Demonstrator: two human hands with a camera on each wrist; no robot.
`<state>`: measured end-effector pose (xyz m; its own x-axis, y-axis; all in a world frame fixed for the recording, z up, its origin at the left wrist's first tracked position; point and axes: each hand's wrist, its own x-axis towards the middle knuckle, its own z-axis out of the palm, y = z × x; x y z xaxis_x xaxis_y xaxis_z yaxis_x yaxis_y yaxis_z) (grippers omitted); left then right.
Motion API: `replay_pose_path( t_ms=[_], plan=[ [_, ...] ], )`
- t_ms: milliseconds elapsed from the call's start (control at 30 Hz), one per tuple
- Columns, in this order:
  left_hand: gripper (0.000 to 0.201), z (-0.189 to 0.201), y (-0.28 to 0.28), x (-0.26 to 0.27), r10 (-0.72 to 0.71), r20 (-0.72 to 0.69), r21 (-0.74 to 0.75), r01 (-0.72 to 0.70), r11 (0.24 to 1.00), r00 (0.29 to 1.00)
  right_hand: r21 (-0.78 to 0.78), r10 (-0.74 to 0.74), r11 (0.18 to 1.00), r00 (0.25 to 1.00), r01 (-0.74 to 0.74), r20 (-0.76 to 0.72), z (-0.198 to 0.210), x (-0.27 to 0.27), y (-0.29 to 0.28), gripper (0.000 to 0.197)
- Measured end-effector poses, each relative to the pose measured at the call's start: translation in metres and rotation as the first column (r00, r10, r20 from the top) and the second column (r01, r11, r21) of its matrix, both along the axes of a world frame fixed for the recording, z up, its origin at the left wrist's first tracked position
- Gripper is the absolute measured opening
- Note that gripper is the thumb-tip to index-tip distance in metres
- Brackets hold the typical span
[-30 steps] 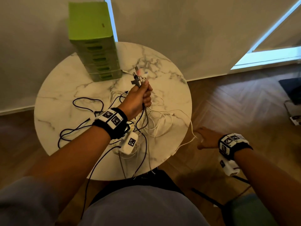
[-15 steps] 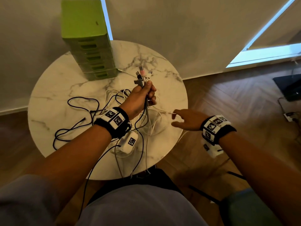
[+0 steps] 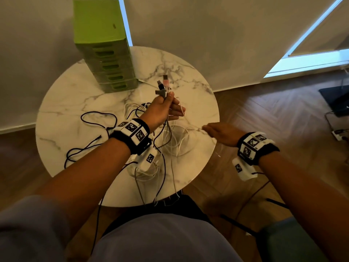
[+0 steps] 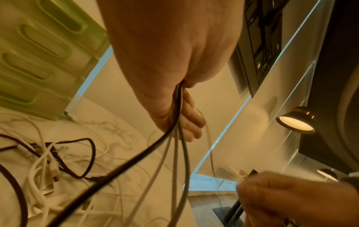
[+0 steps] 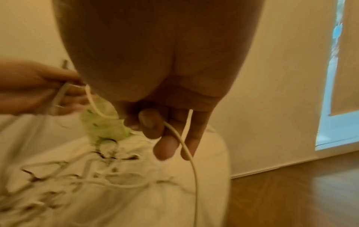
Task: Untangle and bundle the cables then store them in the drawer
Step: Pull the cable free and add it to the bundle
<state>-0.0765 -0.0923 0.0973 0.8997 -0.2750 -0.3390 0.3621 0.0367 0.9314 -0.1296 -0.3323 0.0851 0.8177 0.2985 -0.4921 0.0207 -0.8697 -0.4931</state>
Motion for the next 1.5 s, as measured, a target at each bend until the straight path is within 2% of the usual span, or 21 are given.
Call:
replay_pose_path(
  t_ms=[100,167,200,267,300,367,433,533,567,700,767,833,900,933,1000,1067,1167,1267,1333,1400,1500],
  plan=[
    [0.041,0.003,0.01,0.006,0.039,-0.006,-0.015,-0.039,0.999,0.999,-0.308,-0.013,0.951,0.984,-0.043,-0.178,-0.001,-0.007,-0.036,0.037],
    [0.041,0.006,0.013,0.007,0.018,-0.027,-0.12,-0.021,0.993,0.999,-0.403,0.001,0.91,0.974,-0.094,-0.226,-0.002,-0.011,-0.041,0.029],
    [0.042,0.01,0.012,0.006,-0.007,-0.045,-0.19,-0.001,0.982,0.999,-0.365,-0.006,0.928,0.979,-0.07,-0.204,-0.004,-0.01,-0.039,0.045],
    [0.042,0.019,0.008,0.002,-0.068,-0.076,-0.302,0.042,0.952,0.995,-0.149,-0.004,0.989,0.997,-0.007,-0.076,-0.001,-0.004,-0.02,0.086],
    [0.043,0.025,0.005,-0.001,-0.101,-0.082,-0.336,0.068,0.939,0.992,-0.03,-0.004,1.0,1.0,0.004,-0.019,0.005,-0.001,-0.005,0.099],
    [0.043,0.036,0.001,-0.006,-0.173,-0.058,-0.373,0.14,0.917,0.983,0.158,0.007,0.987,0.999,-0.013,0.034,0.011,0.006,0.031,0.108],
    [0.043,0.046,0.001,-0.009,-0.232,-0.019,-0.384,0.207,0.9,0.973,0.279,0.013,0.96,0.998,0.004,-0.059,0.022,0.011,0.072,0.096],
    [0.043,0.06,0.012,-0.008,-0.297,0.0,-0.395,0.273,0.877,0.955,0.409,0.105,0.912,0.981,-0.029,-0.164,0.021,0.01,0.109,0.04],
    [0.043,0.064,0.02,-0.006,-0.317,-0.005,-0.395,0.289,0.872,0.949,0.457,0.125,0.889,0.975,-0.027,-0.186,0.021,0.01,0.111,0.029],
    [0.043,0.075,0.062,0.006,-0.349,-0.008,-0.404,0.316,0.858,0.937,0.573,0.078,0.785,0.879,0.237,-0.47,0.021,0.012,0.09,0.021],
    [0.044,0.078,0.078,0.012,-0.308,-0.012,-0.434,0.272,0.859,0.951,0.483,0.033,0.837,0.858,0.256,-0.513,0.023,0.02,0.078,0.026],
    [0.047,0.079,0.089,0.017,-0.203,-0.048,-0.517,0.149,0.843,0.978,0.309,-0.019,0.939,0.918,0.153,-0.397,0.029,0.031,0.07,0.039],
    [0.046,0.078,0.094,0.025,-0.053,-0.082,-0.593,-0.006,0.805,0.995,0.129,-0.025,0.991,0.991,0.042,-0.132,0.036,0.044,0.064,0.042],
    [0.045,0.076,0.095,0.028,0.036,-0.1,-0.615,-0.09,0.784,0.994,0.055,-0.013,0.998,1.0,0.011,0.023,0.036,0.048,0.062,0.039],
    [0.045,0.07,0.098,0.036,0.216,-0.137,-0.64,-0.253,0.725,0.967,-0.009,0.011,1.0,0.959,-0.009,0.282,0.031,0.052,0.064,0.03],
    [0.044,0.066,0.101,0.044,0.373,-0.155,-0.664,-0.376,0.646,0.915,-0.049,0.093,0.996,0.915,-0.08,0.392,0.019,0.044,0.078,0.041],
    [0.039,0.059,0.105,0.055,0.544,-0.159,-0.642,-0.505,0.577,0.824,-0.206,0.279,0.956,0.869,-0.21,0.409,-0.005,0.018,0.113,0.073],
    [0.038,0.038,0.102,0.061,0.626,-0.172,-0.517,-0.61,0.6,0.761,-0.215,0.377,0.922,0.871,-0.322,0.313,-0.025,-0.006,0.142,0.084],
    [0.034,0.016,0.099,0.064,0.608,-0.183,-0.403,-0.623,0.67,0.773,-0.166,0.427,0.901,0.889,-0.401,0.165,-0.035,-0.01,0.148,0.083],
    [0.033,-0.005,0.098,0.067,0.538,-0.223,-0.329,-0.582,0.744,0.813,-0.112,0.45,0.891,0.887,-0.44,0.1,-0.036,0.005,0.144,0.075],
    [0.038,-0.026,0.099,0.074,0.427,-0.297,-0.263,-0.503,0.823,0.854,-0.005,0.321,0.946,0.938,-0.323,0.13,-0.024,0.056,0.132,0.087]
  ],
)
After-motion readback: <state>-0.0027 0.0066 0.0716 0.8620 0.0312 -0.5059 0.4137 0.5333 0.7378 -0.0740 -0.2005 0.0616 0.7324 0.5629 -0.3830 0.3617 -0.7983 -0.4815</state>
